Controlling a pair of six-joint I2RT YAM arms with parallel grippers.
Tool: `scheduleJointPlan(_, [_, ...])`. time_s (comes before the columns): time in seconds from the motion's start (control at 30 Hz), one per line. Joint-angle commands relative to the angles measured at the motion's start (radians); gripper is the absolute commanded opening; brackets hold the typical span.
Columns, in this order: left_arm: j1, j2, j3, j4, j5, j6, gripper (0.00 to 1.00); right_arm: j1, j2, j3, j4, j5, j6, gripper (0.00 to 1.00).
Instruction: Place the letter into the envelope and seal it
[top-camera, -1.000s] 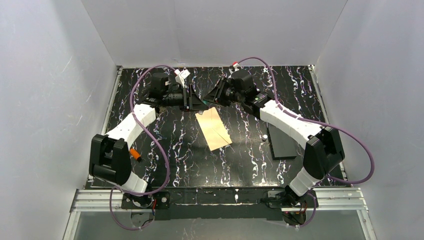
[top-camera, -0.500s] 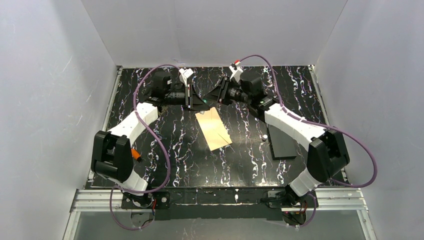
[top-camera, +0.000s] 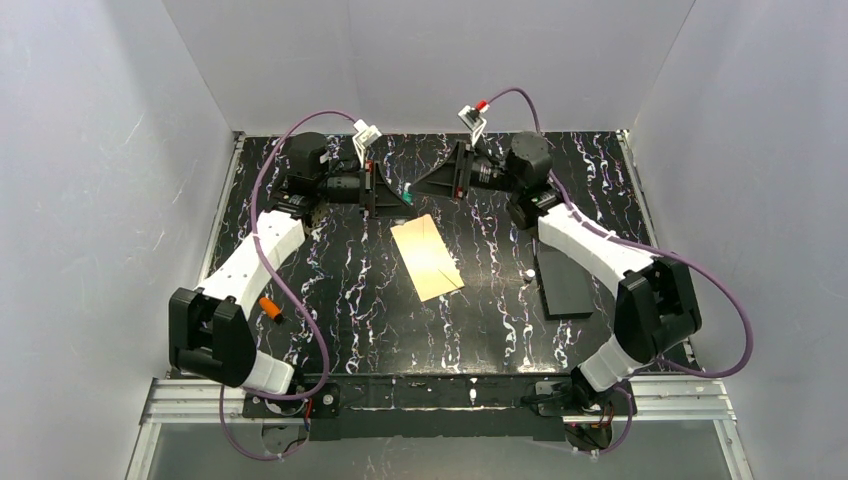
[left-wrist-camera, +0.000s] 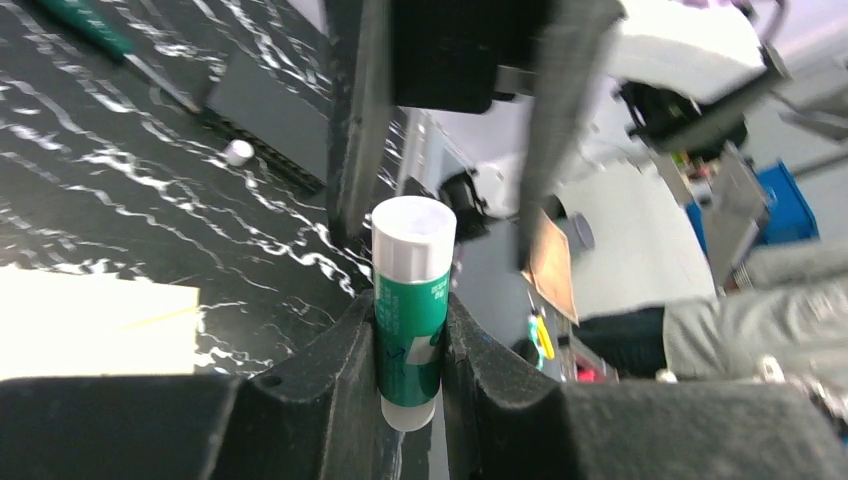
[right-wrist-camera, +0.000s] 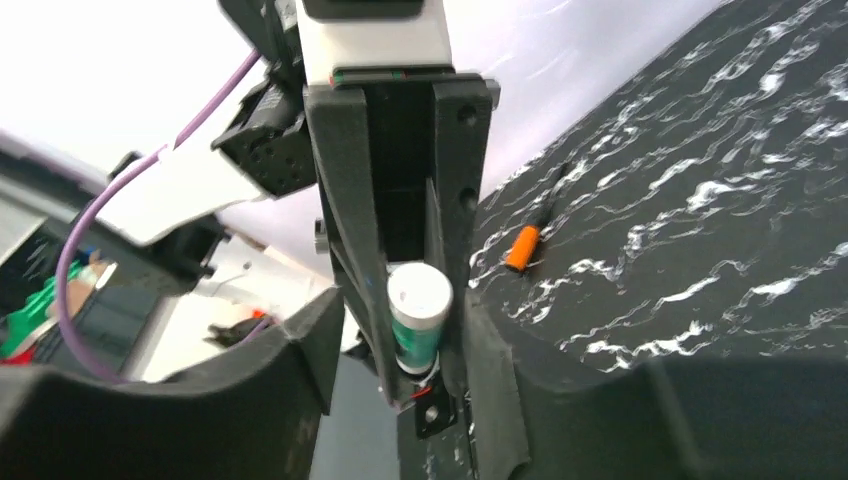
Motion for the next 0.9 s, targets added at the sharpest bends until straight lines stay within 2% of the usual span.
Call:
scheduleJointPlan(0.0, [0.010,0.015,0.004,-0.042,-0.174,0.000,0.00,0.037,-0.067,0.164,-0.424,0.289,-0.242,0.68])
scheduleJointPlan(0.03, [0.010,0.019,0.006,-0.049,-0.212,0.002,0.00,0.046,-0.074,0.164,-0.466,0.399,-0.225,0.75])
scheduleJointPlan(0.1, [0.008,0.025,0.009,-0.058,-0.281,0.022,0.00,0.067,-0.094,0.126,-0.471,0.584,-0.138,0.79])
scheduleJointPlan(0.17, [0.005,0.018,0.008,-0.071,-0.362,0.057,0.00,0.095,-0.110,0.124,-0.517,0.713,-0.072,0.78])
scheduleJointPlan(0.3, [0.006,-0.001,0.014,-0.080,-0.418,0.140,0.00,0.174,-0.066,0.234,-0.740,0.913,-0.092,0.71])
scheduleJointPlan(0.43, [0.005,0.006,0.039,-0.150,-0.409,0.218,0.00,0.193,-0.031,0.260,-0.733,0.945,-0.058,0.56])
scheduleJointPlan(0.6, [0.005,-0.006,0.035,-0.171,-0.393,0.253,0.00,0.211,0.019,0.316,-0.734,0.953,-0.057,0.54])
scheduleJointPlan(0.73, [0.005,-0.008,0.036,-0.164,-0.377,0.253,0.00,0.220,0.069,0.382,-0.812,0.960,-0.056,0.51])
scheduleJointPlan(0.87, [0.005,-0.007,0.040,-0.165,-0.375,0.250,0.00,0.221,0.086,0.390,-0.804,0.928,-0.051,0.42])
